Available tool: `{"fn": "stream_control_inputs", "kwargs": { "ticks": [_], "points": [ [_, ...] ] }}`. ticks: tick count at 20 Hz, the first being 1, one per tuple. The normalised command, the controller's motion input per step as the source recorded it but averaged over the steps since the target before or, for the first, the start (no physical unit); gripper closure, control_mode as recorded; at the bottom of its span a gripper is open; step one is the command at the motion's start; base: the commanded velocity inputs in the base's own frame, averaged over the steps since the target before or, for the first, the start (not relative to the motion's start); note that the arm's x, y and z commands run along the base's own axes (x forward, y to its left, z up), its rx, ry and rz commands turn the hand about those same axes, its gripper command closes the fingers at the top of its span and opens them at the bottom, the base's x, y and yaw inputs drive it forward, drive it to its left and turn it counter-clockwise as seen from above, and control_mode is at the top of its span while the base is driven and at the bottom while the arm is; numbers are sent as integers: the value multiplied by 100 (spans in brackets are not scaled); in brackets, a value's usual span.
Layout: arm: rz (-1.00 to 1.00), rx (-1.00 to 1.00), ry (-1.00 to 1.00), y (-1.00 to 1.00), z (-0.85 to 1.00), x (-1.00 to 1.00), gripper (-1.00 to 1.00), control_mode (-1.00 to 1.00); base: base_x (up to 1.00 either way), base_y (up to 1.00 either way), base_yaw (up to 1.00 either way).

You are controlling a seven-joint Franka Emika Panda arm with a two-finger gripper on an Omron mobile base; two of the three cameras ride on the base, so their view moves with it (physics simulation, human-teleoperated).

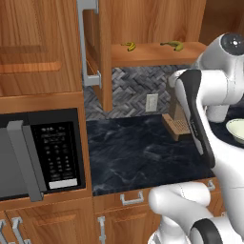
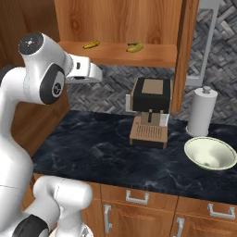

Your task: Pick the bananas from the cabinet and place them in one bowl. Pick the garlic from the sink and place it in the other bowl.

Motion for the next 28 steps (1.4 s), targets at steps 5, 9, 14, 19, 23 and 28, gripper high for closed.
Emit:
{"fn": "stream_control_inputs", "kwargs": {
  "ticks": [5, 9, 14, 19, 23, 28],
  "points": [
    [-5, 0, -2, -22, 17, 10, -100, -100, 0, 0, 0],
    [-2, 0, -3, -25, 11, 16, -100, -100, 0, 0, 0],
    [-2, 1, -8, -17, 9, 22, -100, -100, 0, 0, 0],
    [-3, 1, -9, -5, 11, 31, -100, -100, 0, 0, 0],
    [-4, 6, -8, 0, 10, 46, -100, -100, 0, 0, 0],
    [-4, 6, -2, -4, 17, 55, -100, -100, 0, 0, 0]
  ]
}}
